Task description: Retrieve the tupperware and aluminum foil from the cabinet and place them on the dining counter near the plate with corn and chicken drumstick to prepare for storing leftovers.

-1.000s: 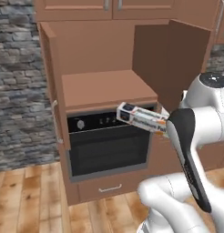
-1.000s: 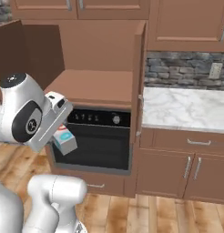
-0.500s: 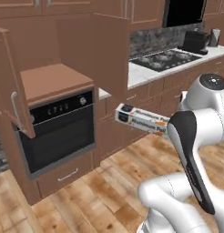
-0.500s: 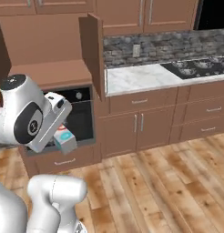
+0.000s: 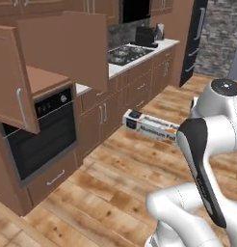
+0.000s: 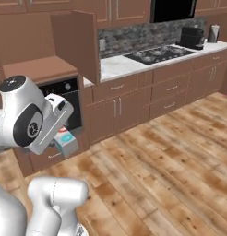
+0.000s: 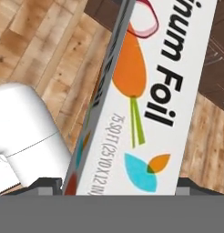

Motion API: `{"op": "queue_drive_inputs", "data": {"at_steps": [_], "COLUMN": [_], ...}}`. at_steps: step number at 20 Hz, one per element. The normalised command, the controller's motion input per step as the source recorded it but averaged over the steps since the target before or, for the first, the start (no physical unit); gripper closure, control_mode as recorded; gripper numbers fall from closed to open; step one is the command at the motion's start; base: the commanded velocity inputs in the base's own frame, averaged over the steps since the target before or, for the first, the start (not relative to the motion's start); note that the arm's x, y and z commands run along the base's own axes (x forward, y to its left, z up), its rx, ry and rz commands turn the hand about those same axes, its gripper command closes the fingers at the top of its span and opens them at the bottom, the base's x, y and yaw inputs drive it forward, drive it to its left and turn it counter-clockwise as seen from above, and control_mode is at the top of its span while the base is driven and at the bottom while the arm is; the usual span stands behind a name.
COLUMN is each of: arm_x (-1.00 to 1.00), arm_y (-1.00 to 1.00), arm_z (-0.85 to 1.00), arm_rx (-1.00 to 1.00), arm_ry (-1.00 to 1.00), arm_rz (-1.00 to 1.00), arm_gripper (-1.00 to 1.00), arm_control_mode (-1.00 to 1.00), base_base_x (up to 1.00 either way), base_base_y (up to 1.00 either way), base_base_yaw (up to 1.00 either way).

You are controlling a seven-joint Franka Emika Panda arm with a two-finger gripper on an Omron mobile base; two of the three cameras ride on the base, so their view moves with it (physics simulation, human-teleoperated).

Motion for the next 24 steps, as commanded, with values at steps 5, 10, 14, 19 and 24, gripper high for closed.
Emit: {"op": "queue_drive_inputs", "data": {"at_steps": [5,10,14,19,24], "arm_x": [0.00,0.00,0.00,0.00,0.00], "arm_y": [0.00,0.00,0.00,0.00,0.00], "arm_z": [0.00,0.00,0.00,0.00,0.00], "arm_rx": [0.00,0.00,0.00,0.00,0.00], "arm_ry": [0.00,0.00,0.00,0.00,0.00], "arm_rz": [0.00,0.00,0.00,0.00,0.00], "arm_gripper": [1.00,1.00,1.00,1.00,1.00], "arm_control_mode": [1.00,1.00,1.00,1.00,1.00], "base_base_x": [-0.99,-0.37,0.00,0.07,0.52], "base_base_y": [0.25,0.00,-0.09,-0.23,-0.43], "base_base_yaw": [-0.58,-0.76,-0.82,-0.78,-0.61]}}
